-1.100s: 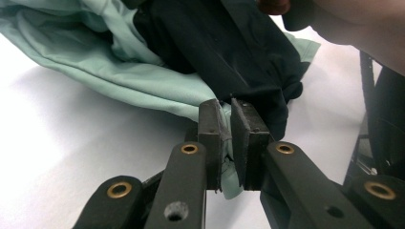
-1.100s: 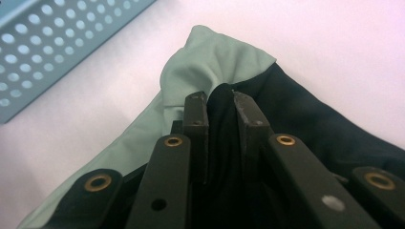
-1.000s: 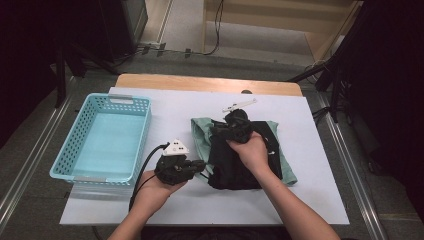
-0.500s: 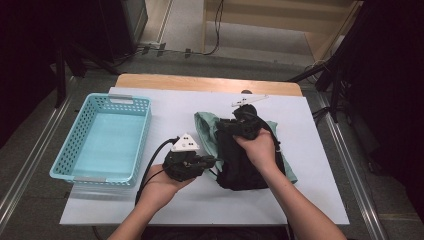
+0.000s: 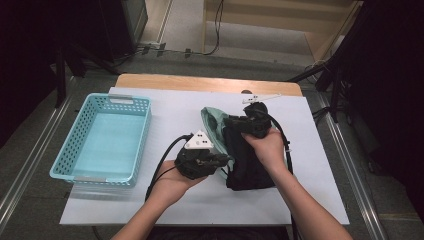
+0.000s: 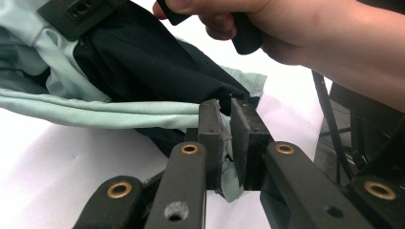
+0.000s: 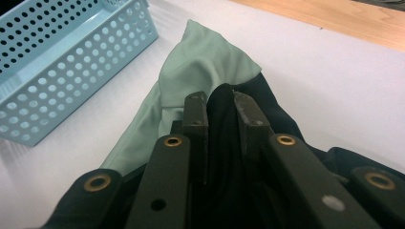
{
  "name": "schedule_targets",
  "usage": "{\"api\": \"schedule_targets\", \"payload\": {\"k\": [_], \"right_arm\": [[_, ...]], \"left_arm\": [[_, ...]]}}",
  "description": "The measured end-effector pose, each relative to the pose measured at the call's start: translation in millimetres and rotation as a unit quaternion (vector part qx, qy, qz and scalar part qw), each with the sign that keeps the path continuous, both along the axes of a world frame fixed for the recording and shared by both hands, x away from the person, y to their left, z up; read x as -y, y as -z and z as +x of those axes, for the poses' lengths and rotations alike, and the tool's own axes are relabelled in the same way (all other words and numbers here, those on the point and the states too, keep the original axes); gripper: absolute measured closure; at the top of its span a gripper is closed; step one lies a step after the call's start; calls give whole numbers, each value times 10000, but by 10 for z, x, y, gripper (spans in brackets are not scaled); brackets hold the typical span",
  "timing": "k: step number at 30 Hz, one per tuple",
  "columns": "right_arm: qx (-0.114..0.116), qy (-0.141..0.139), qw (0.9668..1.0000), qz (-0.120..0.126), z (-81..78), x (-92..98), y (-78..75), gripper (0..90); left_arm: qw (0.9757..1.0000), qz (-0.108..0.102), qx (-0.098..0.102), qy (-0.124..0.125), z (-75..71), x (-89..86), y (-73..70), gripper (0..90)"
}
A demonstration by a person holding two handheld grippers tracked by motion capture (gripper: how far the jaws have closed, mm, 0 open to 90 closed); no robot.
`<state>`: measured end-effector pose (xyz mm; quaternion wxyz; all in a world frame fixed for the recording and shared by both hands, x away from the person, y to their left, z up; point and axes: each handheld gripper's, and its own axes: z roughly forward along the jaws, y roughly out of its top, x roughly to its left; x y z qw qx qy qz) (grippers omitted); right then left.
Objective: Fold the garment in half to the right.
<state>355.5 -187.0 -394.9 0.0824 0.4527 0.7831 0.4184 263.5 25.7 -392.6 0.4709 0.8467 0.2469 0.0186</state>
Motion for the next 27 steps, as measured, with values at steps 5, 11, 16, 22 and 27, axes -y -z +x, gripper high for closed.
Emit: {"api": "schedule_targets", "payload": {"k": [5,11,16,22,27], "right_arm": [[29,88,9999,68,-14,86,-27,758],[27,240,9996,176,-29,199,-31,758],[17,349,9991,223,-35,300,-11,758],[13,494,9983,320,-62,426,3,758],[1,592,9976,358,-83,522,35,757]], "left_arm": [[10000,-29,12,82,8,68,-8,840],[9998,-65,37,174,15,175,-24,840],[9996,-79,47,254,22,261,-29,840],[9993,-76,48,377,14,379,-7,840],[9989,-60,43,455,15,454,15,840]]}}
